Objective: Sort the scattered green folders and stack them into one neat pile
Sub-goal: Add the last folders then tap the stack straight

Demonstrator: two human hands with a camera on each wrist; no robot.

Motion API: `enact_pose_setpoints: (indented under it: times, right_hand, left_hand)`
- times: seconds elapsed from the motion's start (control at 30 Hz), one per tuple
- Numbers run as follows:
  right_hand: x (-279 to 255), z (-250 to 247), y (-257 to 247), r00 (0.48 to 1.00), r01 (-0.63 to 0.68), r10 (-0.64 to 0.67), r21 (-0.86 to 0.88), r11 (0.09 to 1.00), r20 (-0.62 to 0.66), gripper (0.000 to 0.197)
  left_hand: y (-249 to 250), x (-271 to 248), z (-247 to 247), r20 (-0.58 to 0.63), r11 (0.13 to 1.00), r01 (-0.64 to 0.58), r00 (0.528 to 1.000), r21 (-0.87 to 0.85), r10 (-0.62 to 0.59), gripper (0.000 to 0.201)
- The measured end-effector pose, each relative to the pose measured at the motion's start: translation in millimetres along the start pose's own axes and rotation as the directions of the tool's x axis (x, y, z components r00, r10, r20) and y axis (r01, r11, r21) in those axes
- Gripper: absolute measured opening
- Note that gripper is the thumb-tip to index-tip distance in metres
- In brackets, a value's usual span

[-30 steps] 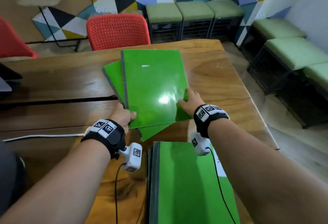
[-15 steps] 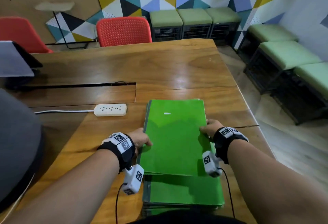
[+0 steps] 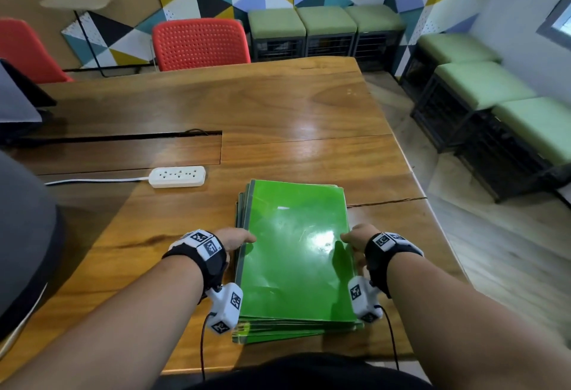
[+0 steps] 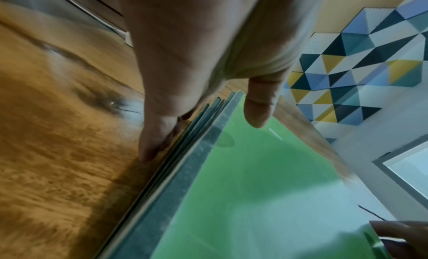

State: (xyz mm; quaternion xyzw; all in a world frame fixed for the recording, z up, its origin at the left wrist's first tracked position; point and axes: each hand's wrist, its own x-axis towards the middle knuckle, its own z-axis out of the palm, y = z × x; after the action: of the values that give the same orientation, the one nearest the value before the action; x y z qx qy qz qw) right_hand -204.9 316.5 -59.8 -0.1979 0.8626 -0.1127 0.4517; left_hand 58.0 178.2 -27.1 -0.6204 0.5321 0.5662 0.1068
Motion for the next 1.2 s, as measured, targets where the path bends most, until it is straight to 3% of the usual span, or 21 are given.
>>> enact_pose_setpoints:
  times: [0.13,0.23,0.33,0.43,0.5,0.53,0.6,0.67,0.73,0.87,0.97,1.0,1.07,1.2]
  right_hand:
    - [2.3,9.4,-8.6,1.0,0.002,-0.002,-0.008,1.0,-0.004,0.034]
    - [4.3,13.5,-13.7,1.0,0.002,-0.002,-0.006,1.0,0.02,0.044]
    - [11.5,18.9,-15.8,0.999,0.025,-0.021,-0.111,0.993,0.037,0.049]
    - [16.9,23.9,-12.8,0.999,0.009,-0.004,-0.116,0.993,0.047,0.049]
    - [10.7,21.3,-12.5,0.999,0.015,-0.012,-0.054,0.998,0.041,0.044]
    - [6.1,19.2,-13.7,0.999,0.02,-0.02,0.007,1.0,0.037,0.044]
    - [-5.1,9.5,-22.3,0.996,0.07,-0.083,0.259,0.963,0.036,0.045]
    - [-8.4,-5.7,-38.9,0.986,0.156,-0.168,0.475,0.866,-0.018,0.053]
    - [-18.9,-23.3,-63.9,0.954,0.299,-0.271,0.503,0.811,-0.13,0.06]
    - [-55.2,-54.2,-115.4,0.803,0.595,-0.482,0.512,0.619,-0.351,0.045]
    - [-75.9,-61.3,-135.8,0.678,0.726,-0.601,0.513,0.458,-0.423,0.045]
    - [-77.9,-60.3,-136.6,0.663,0.73,-0.622,0.545,0.413,-0.417,0.048]
    - [-80.5,-55.8,-134.1,0.678,0.684,-0.634,0.635,0.359,-0.372,0.064]
    - [-73.6,-48.5,-130.6,0.755,0.591,-0.577,0.706,0.391,-0.312,0.091]
  left_hand:
    - [-14.5,45.1,1.1,-0.009,0.999,-0.009,1.0,-0.034,0.008,0.07]
    - [-3.9,22.8,2.0,-0.053,0.999,-0.01,0.999,-0.033,0.008,0.067]
    - [-0.3,5.6,-0.5,-0.089,0.996,0.038,0.996,0.085,-0.03,0.06]
    - [-10.3,17.7,-6.7,-0.041,0.998,0.026,0.999,0.06,-0.024,0.064]
    - [-11.6,11.5,-8.2,0.0,0.991,0.036,0.999,-0.132,-0.036,0.068]
    - [-10.1,8.2,-8.6,-0.003,0.978,0.042,0.999,-0.206,-0.044,0.061]
    - [-3.4,0.0,-13.3,0.005,0.935,-0.002,1.0,-0.355,0.004,0.049]
    - [6.9,-1.0,-23.3,-0.034,0.906,-0.121,0.993,-0.405,0.117,0.074]
    - [21.5,-9.3,-36.7,-0.114,0.87,-0.267,0.964,-0.414,0.241,0.085]
    - [48.6,-30.4,-68.7,-0.259,0.712,-0.531,0.847,-0.459,0.465,0.05]
    - [54.4,-44.0,-85.4,-0.3,0.586,-0.619,0.777,-0.523,0.553,0.058]
    - [54.1,-46.8,-88.3,-0.314,0.553,-0.644,0.754,-0.529,0.578,0.064]
    - [50.5,-47.8,-91.5,-0.339,0.505,-0.684,0.713,-0.526,0.614,0.077]
    - [40.9,-38.6,-91.0,-0.352,0.514,-0.697,0.706,-0.5,0.614,0.096]
